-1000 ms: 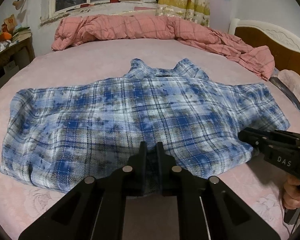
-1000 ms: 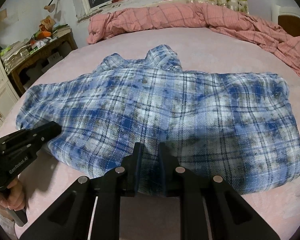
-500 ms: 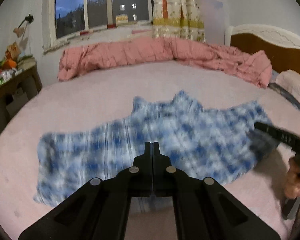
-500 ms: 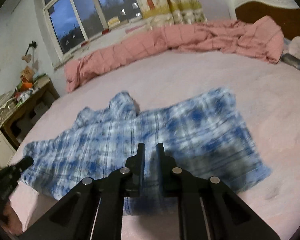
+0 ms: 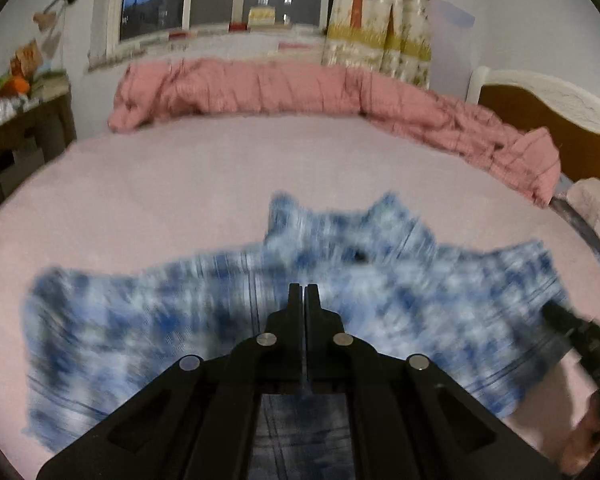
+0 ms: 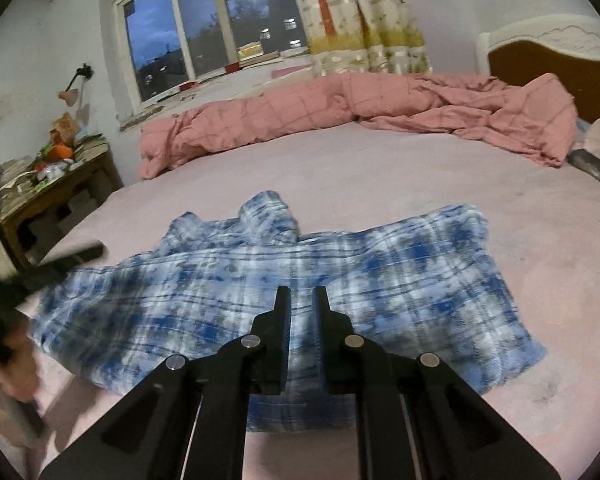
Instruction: Fold large clothes
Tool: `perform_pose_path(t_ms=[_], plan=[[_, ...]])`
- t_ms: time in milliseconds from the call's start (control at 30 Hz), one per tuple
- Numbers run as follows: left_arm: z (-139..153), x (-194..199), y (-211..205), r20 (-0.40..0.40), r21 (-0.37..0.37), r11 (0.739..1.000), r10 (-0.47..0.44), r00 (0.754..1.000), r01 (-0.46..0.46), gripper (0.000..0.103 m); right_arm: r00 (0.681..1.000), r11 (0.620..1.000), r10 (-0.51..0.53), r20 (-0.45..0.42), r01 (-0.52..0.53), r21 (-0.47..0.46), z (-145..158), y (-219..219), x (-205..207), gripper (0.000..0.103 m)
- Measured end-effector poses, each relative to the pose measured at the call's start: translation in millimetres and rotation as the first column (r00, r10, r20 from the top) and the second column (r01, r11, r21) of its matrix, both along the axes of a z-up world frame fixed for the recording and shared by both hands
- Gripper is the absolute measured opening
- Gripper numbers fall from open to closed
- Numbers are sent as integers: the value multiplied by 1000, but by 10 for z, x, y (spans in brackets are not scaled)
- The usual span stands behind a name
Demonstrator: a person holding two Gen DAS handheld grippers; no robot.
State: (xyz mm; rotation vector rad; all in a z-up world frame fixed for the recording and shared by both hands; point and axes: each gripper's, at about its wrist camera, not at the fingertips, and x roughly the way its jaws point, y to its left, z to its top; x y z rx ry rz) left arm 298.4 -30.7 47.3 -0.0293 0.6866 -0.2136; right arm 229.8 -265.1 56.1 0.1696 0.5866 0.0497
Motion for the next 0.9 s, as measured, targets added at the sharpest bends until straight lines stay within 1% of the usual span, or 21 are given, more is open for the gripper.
perform_pose_path(t_ms=[67, 100, 133, 167, 200, 233, 267, 333, 400, 467, 533, 567, 600, 633, 733, 867, 900], plan=[[-265, 90, -105, -67, 53, 999, 0, 998, 3, 1, 999, 1000, 14, -30, -14, -9, -19, 27, 62, 13], [-377, 142, -189, -106, 101, 995, 1, 994, 10, 1, 998, 999, 36, -45, -37, -21, -31, 74, 107, 13], [-392, 151, -217, -108, 122, 993, 1, 994, 13, 1, 997, 998, 51, -63, -53, -28, -43, 130, 163, 13], [-373, 128, -222, -97, 121, 993, 1, 995, 10, 1, 995, 998, 61, -80, -63, -23, -53, 167, 207, 13], [-359, 109, -204, -88, 110, 994, 3, 996, 7, 1, 990, 996, 89, -106, -89, 4, -61, 208, 288, 13], [-370, 114, -182, -96, 98, 995, 6, 995, 4, 1, 986, 994, 106, -126, -103, 25, -68, 238, 346, 13], [-390, 133, -171, -109, 90, 996, 6, 994, 4, 1, 977, 993, 115, -178, -108, 48, -94, 287, 480, 13], [-397, 127, -169, -110, 90, 996, 6, 994, 4, 1, 958, 996, 91, -272, -90, 17, -168, 396, 683, 13], [-389, 101, -193, -93, 115, 993, 7, 996, 3, 1, 924, 998, 21, -382, -43, -48, -320, 447, 970, 13], [-382, 98, -201, -92, 118, 993, 7, 996, 4, 1, 913, 999, 20, -408, -38, -38, -385, 435, 1125, 13], [-377, 85, -212, -98, 99, 995, 5, 995, 5, 1, 916, 998, 19, -400, -38, -40, -389, 413, 1220, 13], [-379, 66, -223, -101, 86, 996, 3, 995, 6, 1, 923, 999, 22, -384, -39, -37, -373, 390, 1231, 13], [-368, 139, -142, -103, 76, 997, 3, 995, 5, 1, 929, 999, 28, -370, -43, -33, -351, 372, 1200, 13], [-361, 120, -145, -100, 68, 998, 6, 995, 1, 1, 936, 999, 35, -352, -45, -21, -310, 339, 1132, 13], [-354, 107, -134, -94, 71, 998, 11, 995, -5, 1, 954, 996, 84, -289, -69, 60, -171, 206, 797, 13], [-349, 97, -129, -88, 78, 997, 10, 996, -4, 1, 969, 995, 60, -238, -41, 87, -88, -17, 278, 14], [-348, 96, -130, -87, 77, 997, 11, 996, -4, 1, 970, 995, 47, -237, -25, 97, -97, -81, 177, 18]])
